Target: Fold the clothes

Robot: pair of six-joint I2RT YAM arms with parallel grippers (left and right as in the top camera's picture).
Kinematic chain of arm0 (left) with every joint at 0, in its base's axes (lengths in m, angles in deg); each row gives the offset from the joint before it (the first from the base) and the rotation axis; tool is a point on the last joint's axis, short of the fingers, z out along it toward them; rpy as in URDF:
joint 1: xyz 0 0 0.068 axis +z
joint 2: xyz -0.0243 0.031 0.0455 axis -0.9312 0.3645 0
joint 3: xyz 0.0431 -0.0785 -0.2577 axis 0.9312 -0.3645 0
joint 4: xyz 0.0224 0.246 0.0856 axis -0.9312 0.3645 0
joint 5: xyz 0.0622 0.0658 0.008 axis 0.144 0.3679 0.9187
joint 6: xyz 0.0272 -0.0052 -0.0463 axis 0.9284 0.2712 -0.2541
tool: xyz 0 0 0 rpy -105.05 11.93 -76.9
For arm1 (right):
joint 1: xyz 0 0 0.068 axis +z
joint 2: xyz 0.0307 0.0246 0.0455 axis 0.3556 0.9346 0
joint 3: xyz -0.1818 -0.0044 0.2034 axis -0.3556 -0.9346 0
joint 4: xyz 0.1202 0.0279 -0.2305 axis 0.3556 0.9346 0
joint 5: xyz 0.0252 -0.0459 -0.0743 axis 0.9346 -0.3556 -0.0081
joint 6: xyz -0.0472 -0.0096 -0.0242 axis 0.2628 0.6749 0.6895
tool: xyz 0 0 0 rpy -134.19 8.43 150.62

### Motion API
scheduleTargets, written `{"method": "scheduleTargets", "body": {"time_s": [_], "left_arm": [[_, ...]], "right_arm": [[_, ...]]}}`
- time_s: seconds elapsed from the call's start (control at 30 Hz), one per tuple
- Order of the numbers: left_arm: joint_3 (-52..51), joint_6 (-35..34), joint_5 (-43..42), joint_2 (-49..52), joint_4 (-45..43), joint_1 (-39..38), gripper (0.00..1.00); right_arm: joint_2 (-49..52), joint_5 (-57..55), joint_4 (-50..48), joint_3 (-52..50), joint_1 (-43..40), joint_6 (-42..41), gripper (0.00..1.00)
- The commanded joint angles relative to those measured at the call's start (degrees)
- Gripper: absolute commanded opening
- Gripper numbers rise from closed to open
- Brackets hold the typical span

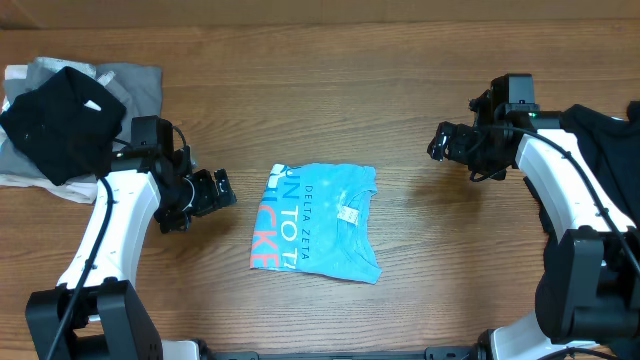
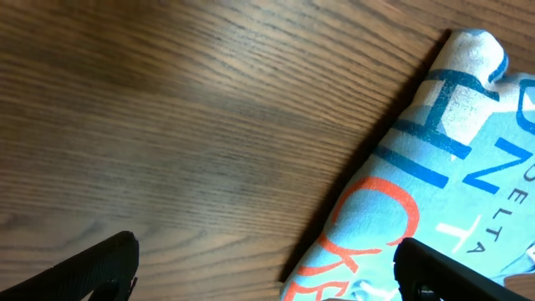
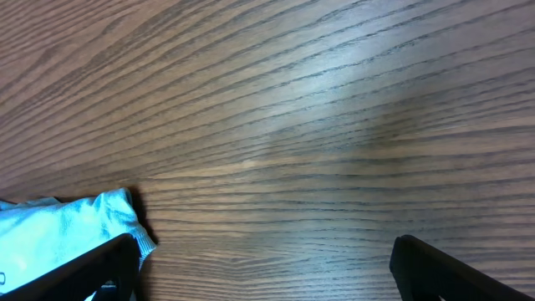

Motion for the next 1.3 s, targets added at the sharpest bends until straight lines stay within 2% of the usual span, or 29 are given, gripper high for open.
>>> {"method": "scheduleTargets", "body": {"time_s": [0.0, 0.3, 0.53, 0.77, 0.9, 1.1, 1.27], "left_arm": [[-0.5, 2.4, -0.24, 0.42, -1.53, -0.11, 1.0], [-0.5, 4.76, -1.9, 2.1, -5.18, -0.13, 1.0], [-0.5, 8.81, -11.87, 8.22, -5.81, -0.17, 1.0], [-0.5, 13.38, -11.76, 13.81, -6.03, -0.17, 1.0], [-0.5, 13.35, -11.82, 17.64, -8.04, -0.11, 1.0], [-0.5, 16.39, -22.16, 22.58, -13.18, -0.11, 1.0], [-0.5, 18.78, -26.03, 26.23, -13.38, -0.22, 0.99]], "right_arm": [[0.2, 0.0, -0.17, 0.07, 0.11, -0.28, 1.0], [0.2, 0.13, -0.33, 0.07, 0.11, -0.57, 1.0], [0.2, 0.66, -0.42, 0.07, 0.11, -1.79, 1.0], [0.2, 0.66, -0.76, 0.07, 0.11, -1.79, 1.0], [0.2, 0.66, -1.01, 0.07, 0.11, -1.79, 1.0], [0.2, 0.68, -1.18, 0.07, 0.11, -1.79, 1.0], [0.2, 0.68, -1.16, 0.07, 0.11, -1.79, 1.0]]}}
